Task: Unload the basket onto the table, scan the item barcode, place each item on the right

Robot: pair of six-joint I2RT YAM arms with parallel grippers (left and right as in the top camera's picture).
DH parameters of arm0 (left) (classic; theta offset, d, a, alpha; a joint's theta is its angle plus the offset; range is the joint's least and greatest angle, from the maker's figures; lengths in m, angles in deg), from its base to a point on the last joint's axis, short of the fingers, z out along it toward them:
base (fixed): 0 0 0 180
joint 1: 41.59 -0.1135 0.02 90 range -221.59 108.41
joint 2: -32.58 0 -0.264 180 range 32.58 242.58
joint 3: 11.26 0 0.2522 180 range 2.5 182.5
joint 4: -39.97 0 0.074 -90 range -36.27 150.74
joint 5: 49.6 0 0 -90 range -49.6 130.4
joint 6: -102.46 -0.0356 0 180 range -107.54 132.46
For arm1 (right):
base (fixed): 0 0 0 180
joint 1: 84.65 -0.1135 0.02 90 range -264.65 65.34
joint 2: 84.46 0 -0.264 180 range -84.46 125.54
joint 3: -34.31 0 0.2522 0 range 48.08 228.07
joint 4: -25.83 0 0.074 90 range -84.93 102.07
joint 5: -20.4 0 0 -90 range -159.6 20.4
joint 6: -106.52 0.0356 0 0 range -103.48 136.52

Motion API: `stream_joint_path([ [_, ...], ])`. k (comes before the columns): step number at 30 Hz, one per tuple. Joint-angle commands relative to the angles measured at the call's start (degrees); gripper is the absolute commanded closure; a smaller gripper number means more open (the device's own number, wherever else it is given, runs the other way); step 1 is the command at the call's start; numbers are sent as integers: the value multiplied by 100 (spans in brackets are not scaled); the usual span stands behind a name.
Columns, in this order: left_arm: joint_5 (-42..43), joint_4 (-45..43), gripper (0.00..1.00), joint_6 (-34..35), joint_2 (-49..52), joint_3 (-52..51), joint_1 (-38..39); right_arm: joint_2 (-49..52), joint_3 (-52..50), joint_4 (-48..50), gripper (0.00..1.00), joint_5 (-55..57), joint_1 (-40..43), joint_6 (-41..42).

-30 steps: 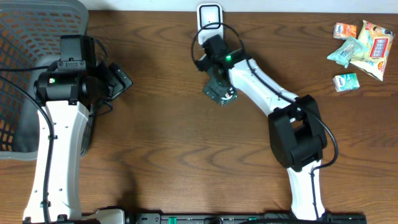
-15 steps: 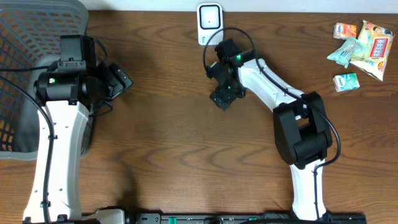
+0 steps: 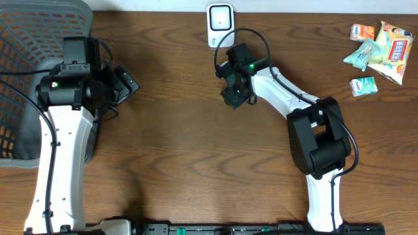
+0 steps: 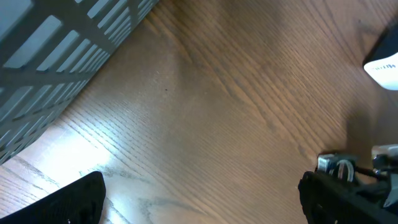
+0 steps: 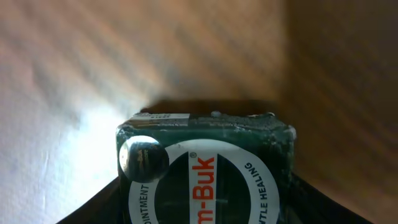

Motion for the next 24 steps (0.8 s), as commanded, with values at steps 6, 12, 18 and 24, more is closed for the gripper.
stream_joint_path([
  [6,-74,0,2,7,4,-9,-28,114,-90,857,33,848,48,601],
  [12,-74,0,2,7,4,-9,-28,79,201,483,21,1355,142,807],
  [18,-74,0,2,4,4,-9,-28,28,859,-828,1,1196,107,2192],
  [24,-74,0,2,4,4,-9,-28,26,1043,-1606,1,-1353,96,2636],
])
